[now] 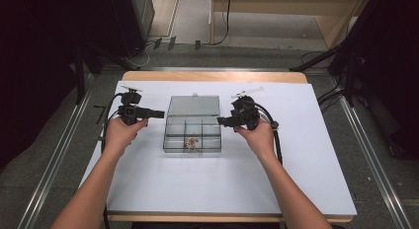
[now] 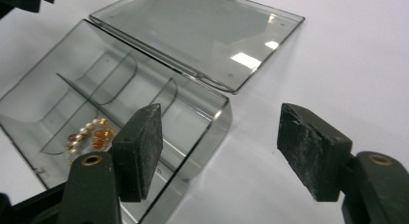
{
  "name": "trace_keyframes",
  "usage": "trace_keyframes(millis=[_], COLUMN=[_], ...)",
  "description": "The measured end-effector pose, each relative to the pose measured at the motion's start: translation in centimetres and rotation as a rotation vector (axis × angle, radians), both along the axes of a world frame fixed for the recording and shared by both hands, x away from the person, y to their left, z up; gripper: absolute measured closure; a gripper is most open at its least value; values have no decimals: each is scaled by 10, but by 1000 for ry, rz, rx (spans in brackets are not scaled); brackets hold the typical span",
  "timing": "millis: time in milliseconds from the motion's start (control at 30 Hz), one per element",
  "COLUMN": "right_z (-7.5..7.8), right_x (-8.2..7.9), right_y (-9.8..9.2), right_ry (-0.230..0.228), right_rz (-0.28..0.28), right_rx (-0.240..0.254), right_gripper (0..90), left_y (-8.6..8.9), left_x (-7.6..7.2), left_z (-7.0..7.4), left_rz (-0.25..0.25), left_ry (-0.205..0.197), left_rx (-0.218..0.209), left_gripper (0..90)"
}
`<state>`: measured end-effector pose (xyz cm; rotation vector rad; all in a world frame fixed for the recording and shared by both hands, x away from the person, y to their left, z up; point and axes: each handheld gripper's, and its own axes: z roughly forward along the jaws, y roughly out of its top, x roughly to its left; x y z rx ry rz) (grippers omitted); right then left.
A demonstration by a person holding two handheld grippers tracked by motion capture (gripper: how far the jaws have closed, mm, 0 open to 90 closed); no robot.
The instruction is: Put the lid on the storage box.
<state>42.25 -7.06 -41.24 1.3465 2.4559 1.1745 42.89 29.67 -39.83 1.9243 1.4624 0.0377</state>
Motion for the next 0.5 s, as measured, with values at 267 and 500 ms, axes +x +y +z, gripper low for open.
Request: trace_keyframes(millis=[267, 500], right_z=[-7, -13], right_x=[16, 29], right_y=[-2, 1], right_ry=[19, 54], right_rz=[-46, -62], right_rx=[7, 15], right_gripper=[356, 380], left_y=[-1, -7], left_x=[17, 32], left_z=[-5, -10], left_rz=[14, 14], left_ry=[33, 63], left_rx=[14, 40], left_gripper=[422, 433])
